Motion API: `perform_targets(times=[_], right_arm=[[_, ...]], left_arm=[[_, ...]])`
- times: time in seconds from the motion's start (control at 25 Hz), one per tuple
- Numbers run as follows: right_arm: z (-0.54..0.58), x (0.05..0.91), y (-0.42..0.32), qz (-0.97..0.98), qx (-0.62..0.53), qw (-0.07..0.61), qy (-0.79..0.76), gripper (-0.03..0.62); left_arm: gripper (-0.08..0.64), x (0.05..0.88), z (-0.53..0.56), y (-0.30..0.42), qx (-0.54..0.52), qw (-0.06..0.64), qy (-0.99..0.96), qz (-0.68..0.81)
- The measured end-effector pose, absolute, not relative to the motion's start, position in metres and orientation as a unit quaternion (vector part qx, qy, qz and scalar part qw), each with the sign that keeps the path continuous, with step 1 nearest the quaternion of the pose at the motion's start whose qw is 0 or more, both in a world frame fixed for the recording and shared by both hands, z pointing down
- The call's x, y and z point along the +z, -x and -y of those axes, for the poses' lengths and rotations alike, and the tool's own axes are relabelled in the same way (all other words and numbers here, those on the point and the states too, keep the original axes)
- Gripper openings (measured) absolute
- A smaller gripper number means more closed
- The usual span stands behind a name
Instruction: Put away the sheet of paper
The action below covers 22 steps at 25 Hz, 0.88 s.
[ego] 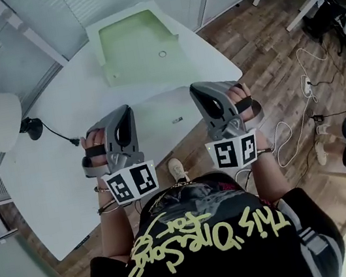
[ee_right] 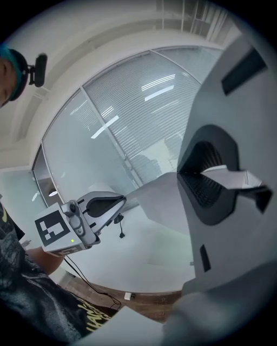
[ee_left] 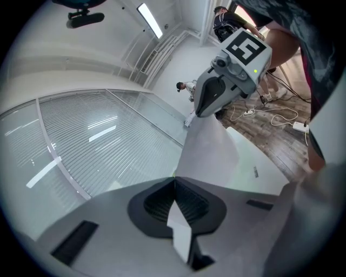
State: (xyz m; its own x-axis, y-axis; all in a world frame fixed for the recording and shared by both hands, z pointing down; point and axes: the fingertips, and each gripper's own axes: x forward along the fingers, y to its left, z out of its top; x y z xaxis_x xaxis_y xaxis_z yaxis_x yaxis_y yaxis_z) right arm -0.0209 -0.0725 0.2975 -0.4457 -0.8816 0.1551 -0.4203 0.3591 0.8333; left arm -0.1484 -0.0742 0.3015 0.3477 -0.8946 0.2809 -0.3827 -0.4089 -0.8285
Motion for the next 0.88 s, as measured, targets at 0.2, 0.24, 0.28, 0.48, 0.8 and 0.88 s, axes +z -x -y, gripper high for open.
perform_targets(times=[0.2,0.24,0.28,0.48,0.8,0.88], right_arm=[[0.081,0.299,0.028,0.763,-0.376,0.309,-0.425,0.008],[0.084,0.298,0.029,0.763,-0.377,0.309,-0.425,0.008],[0.086,0.299,0.03,0.763,-0.377,0.309,-0.425,0.008],[0.095,0.301,0.031,0.768,-0.379,0.308,-0.414,0.008],[0.122,0.3,0.023,0.781,-0.389,0.3,-0.385,0.008],[0.133,0.298,0.022,0.783,-0.396,0.299,-0.375,0.008]], left_arm=[[0.006,0.303,0.081,0.155,-0.38,0.336,0.749,-0.426],[0.006,0.303,0.083,0.156,-0.381,0.336,0.749,-0.426],[0.006,0.304,0.085,0.157,-0.381,0.336,0.749,-0.426],[0.006,0.307,0.092,0.158,-0.385,0.329,0.746,-0.432],[0.006,0.306,0.113,0.15,-0.398,0.312,0.733,-0.455],[0.006,0.305,0.121,0.148,-0.399,0.309,0.729,-0.463]])
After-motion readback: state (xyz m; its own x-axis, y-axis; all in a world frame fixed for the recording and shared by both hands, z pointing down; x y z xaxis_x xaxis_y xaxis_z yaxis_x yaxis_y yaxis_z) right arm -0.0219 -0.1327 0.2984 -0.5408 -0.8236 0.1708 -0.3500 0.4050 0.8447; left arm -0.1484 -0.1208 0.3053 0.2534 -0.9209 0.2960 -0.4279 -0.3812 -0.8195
